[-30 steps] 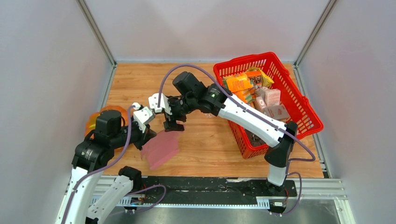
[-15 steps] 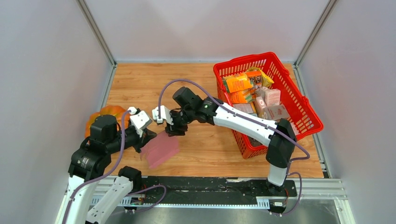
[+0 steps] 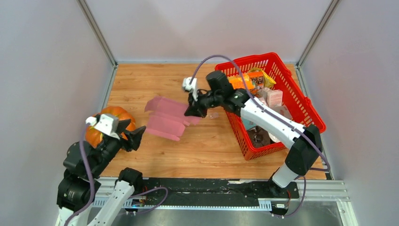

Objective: Fold the paper box

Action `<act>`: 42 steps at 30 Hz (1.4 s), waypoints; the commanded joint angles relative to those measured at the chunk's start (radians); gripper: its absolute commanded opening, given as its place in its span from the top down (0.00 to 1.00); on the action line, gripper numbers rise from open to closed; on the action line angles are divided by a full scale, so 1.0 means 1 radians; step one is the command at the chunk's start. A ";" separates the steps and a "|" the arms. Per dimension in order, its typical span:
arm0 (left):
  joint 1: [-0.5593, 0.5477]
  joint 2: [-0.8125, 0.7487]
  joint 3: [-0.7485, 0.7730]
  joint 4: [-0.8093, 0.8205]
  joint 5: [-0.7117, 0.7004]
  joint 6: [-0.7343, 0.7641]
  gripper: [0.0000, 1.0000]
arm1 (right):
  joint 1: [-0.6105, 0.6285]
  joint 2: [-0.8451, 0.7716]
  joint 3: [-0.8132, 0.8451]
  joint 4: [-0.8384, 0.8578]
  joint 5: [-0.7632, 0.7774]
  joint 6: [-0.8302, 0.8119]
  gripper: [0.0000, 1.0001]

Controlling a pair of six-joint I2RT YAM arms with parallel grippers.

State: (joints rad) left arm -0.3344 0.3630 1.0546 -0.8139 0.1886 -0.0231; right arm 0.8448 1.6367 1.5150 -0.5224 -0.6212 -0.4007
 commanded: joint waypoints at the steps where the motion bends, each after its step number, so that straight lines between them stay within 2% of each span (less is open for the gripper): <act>1: -0.002 -0.061 -0.041 0.105 -0.207 -0.273 0.30 | -0.130 -0.095 -0.076 0.185 -0.188 0.488 1.00; 5: -0.002 0.014 -0.074 0.065 -0.193 -0.316 0.35 | -0.193 -0.185 -0.267 0.422 -0.329 0.787 1.00; 8: -0.002 0.053 -0.110 0.154 -0.066 -0.296 0.34 | -0.220 -0.250 -0.338 0.513 -0.383 0.939 1.00; 9: -0.002 0.062 -0.114 0.186 0.043 -0.290 0.33 | -0.233 -0.262 -0.373 0.559 -0.408 0.960 1.00; 12: -0.002 0.122 -0.099 0.240 0.184 -0.261 0.28 | -0.260 -0.297 -0.418 0.591 -0.479 1.010 1.00; 17: 0.009 0.162 -0.119 0.280 0.224 -0.236 0.27 | -0.288 -0.324 -0.427 0.562 -0.566 0.988 1.00; 19: 0.031 0.159 -0.143 0.321 0.299 -0.261 0.27 | -0.300 -0.328 -0.423 0.533 -0.578 0.942 1.00; 21: 0.052 0.185 -0.168 0.380 0.415 -0.291 0.35 | -0.308 -0.327 -0.420 0.526 -0.588 0.925 1.00; 23: 0.081 0.226 -0.186 0.448 0.510 -0.343 0.51 | -0.309 -0.333 -0.423 0.527 -0.591 0.913 1.00; 25: 0.107 0.240 -0.209 0.508 0.627 -0.403 0.60 | -0.309 -0.337 -0.426 0.536 -0.585 0.909 1.00; 28: 0.123 0.240 -0.249 0.584 0.687 -0.425 0.84 | -0.308 -0.330 -0.418 0.553 -0.607 0.899 1.00; 29: 0.126 0.235 -0.258 0.593 0.693 -0.425 0.97 | -0.309 -0.327 -0.406 0.542 -0.603 0.892 0.99; 30: 0.124 0.235 -0.263 0.598 0.709 -0.423 1.00 | -0.308 -0.324 -0.398 0.541 -0.598 0.887 0.92; 33: 0.126 0.237 -0.269 0.598 0.753 -0.411 1.00 | -0.303 -0.295 -0.353 0.526 -0.595 0.852 0.67; 36: 0.126 0.232 -0.271 0.584 0.770 -0.393 1.00 | -0.297 -0.239 -0.281 0.499 -0.583 0.849 0.58; 39: 0.126 0.237 -0.275 0.576 0.779 -0.382 1.00 | -0.289 -0.186 -0.221 0.502 -0.588 0.862 0.57; 42: 0.127 0.246 -0.278 0.575 0.785 -0.386 1.00 | -0.283 -0.163 -0.177 0.550 -0.586 0.901 0.62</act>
State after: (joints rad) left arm -0.2089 0.6003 0.7822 -0.2695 0.9211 -0.4278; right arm 0.5514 1.4487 1.2598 -0.0360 -1.1976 0.4740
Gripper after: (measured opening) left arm 0.014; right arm 0.417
